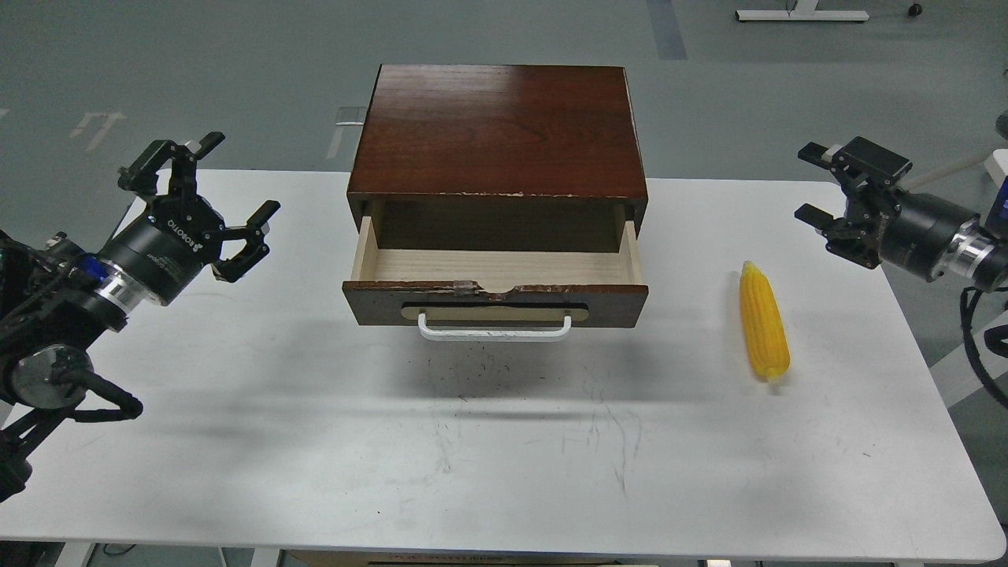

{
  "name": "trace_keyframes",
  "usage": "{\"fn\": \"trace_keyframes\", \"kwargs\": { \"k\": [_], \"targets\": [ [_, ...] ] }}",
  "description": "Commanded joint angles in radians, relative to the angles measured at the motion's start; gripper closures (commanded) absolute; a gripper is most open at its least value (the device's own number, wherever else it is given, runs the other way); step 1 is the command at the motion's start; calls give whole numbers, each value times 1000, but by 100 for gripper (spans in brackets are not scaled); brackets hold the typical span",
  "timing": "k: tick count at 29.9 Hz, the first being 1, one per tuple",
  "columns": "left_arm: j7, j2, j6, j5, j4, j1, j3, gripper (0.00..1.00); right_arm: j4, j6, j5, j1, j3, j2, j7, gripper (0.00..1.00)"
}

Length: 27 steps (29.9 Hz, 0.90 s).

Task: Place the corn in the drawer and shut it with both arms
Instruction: 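Move the right gripper toward the yellow corn cob on the table, then lower the right gripper onto the corn cob and close it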

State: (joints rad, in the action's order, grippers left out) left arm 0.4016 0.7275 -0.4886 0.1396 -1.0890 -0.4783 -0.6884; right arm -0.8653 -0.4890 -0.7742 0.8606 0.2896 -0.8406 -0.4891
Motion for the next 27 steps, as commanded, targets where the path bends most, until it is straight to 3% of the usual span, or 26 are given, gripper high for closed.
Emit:
{"fn": "trace_keyframes", "kwargs": {
  "k": [1, 5, 10, 13, 27],
  "targets": [
    [0, -2, 0, 2, -3, 0, 3, 0, -3, 0, -267, 6, -18, -18, 0, 0],
    [2, 3, 0, 5, -6, 1, 3, 0, 0, 0, -401, 6, -79, -18, 0, 0],
    [2, 7, 0, 5, -15, 1, 3, 0, 12, 125, -441, 17, -249, 4, 0, 0],
    [2, 7, 0, 5, -17, 1, 3, 0, 41, 144, -441, 35, -312, 35, 0, 0],
    [2, 6, 0, 8, -22, 4, 3, 0, 94, 155, -441, 32, -326, 124, 0, 3]
  ]
}}
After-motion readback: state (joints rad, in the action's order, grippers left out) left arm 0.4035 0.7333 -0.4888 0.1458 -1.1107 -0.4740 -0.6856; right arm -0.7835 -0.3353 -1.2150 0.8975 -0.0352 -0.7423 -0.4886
